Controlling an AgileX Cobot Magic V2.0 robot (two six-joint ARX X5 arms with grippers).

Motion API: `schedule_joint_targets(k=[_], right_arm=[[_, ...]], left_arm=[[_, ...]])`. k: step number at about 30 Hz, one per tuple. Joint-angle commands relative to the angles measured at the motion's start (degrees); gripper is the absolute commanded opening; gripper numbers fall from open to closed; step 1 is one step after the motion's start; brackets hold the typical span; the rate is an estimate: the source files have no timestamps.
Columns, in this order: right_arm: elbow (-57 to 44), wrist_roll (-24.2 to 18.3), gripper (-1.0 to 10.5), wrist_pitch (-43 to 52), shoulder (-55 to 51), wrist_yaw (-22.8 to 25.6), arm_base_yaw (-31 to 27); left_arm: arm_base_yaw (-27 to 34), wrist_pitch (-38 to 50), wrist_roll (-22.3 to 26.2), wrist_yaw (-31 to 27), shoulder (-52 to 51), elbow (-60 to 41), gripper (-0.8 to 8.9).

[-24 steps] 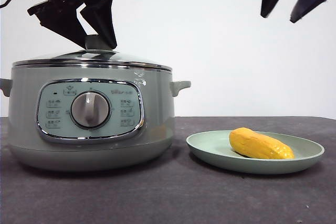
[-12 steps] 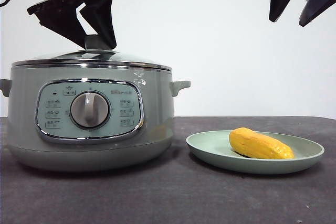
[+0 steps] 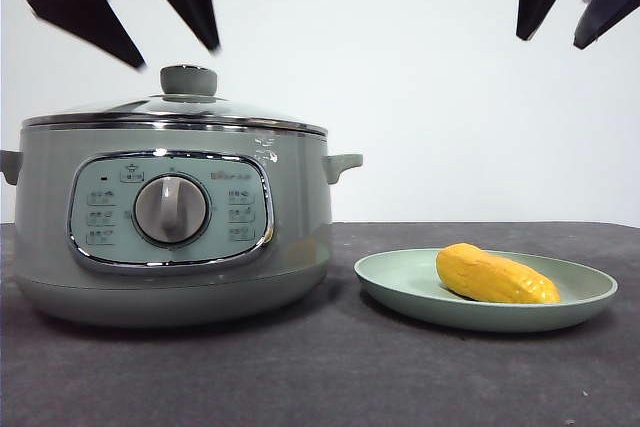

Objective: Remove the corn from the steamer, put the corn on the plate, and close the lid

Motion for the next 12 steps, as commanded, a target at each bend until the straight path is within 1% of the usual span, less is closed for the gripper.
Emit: schedule_joint_targets(k=[1,2,4,5,7,10,12], right_arm=[[-0.31,-0.48,1.7,0.13,-2.71,-0.02,-0.02],[-0.31,-0.48,1.2,0.15,-3.85,-0.02,-0.02],[-0.39,-0.5,0.4,0.39,-5.99,-0.02,-0.02],[-0.68,-0.68,0.1,1.07,-7.58,-0.02,-0.02],[-1.95,-1.29,-0.1,3.08,-10.6,-0.02,-0.02],[-6.78,-1.42,-0.1,8.83,-16.85,-0.02,0.09],[-11.54,-1.44,-0.1,13.31,-21.81,-0.02,0.09]], left_arm=[[-0.11,-4.48,-0.7,0.46,-4.72,0.15,3.19],[-0.11,-6.03,-0.44,0.44,-6.51,0.15,2.01],[-0.15,-8.04,0.7,0.39,-9.7,0.13,-0.27],[-0.33,-8.68,1.01,0.11,-11.8,0.13,-0.04],[-0.74,-8.79,1.16,-1.14,-15.17,0.0,-0.08],[-1.99,-7.82,1.51,-6.05,-20.87,-1.14,-0.08],[-2.86,-5.4,1.57,-9.33,-25.53,-4.17,-0.08]])
